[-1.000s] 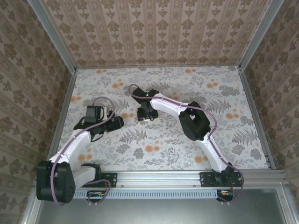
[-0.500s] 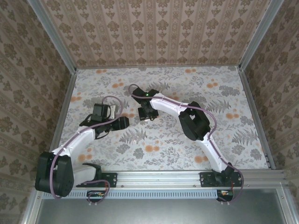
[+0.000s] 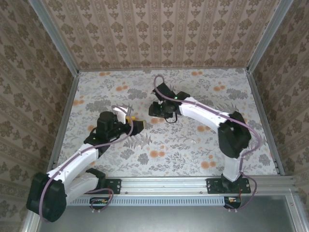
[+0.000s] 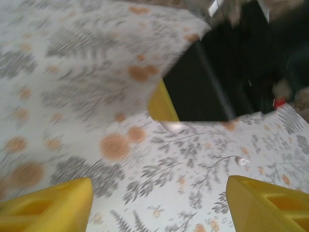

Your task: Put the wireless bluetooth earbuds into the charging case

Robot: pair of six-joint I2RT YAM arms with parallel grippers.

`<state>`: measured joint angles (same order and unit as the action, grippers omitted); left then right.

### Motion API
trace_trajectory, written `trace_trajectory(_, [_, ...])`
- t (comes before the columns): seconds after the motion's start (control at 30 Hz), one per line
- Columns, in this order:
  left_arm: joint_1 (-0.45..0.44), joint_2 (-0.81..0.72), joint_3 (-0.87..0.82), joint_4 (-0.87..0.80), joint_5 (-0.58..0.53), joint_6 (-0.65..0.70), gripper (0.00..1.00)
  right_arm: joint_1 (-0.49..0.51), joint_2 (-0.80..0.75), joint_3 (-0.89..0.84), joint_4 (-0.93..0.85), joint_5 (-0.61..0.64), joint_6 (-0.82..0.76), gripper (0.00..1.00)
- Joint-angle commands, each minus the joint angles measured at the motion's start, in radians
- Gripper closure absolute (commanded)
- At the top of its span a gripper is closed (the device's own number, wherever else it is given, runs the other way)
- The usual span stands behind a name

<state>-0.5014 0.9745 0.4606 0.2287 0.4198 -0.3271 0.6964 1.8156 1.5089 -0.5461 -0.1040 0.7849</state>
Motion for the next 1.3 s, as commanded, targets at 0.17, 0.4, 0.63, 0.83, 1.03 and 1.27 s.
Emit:
trace_trajectory(0.17, [-0.081,0.063,-0.028,0.404,-0.001,-0.015,0.26,0.015,-0.222,-0.181,0.258,-0.107,0.207,0.60])
trace_trajectory(0.4, [-0.130,0.190,0.006,0.619,0.007,-0.030,0.31,0.024,-0.307,-0.223,0.283,-0.135,0.256,0.59])
trace_trajectory(0.63, [-0.132,0.282,0.033,0.717,0.011,-0.082,0.55,0.028,-0.358,-0.252,0.295,-0.145,0.276,0.58])
trace_trajectory(0.83, [-0.131,0.288,0.032,0.730,-0.003,-0.119,0.75,0.028,-0.374,-0.284,0.294,-0.132,0.273,0.57])
trace_trajectory(1.03, [-0.124,0.255,0.018,0.698,0.003,-0.132,0.83,0.026,-0.387,-0.290,0.308,-0.131,0.249,0.48])
trace_trajectory(1.27, [-0.114,0.221,0.010,0.679,0.035,-0.140,0.85,0.019,-0.396,-0.274,0.308,-0.129,0.226,0.45])
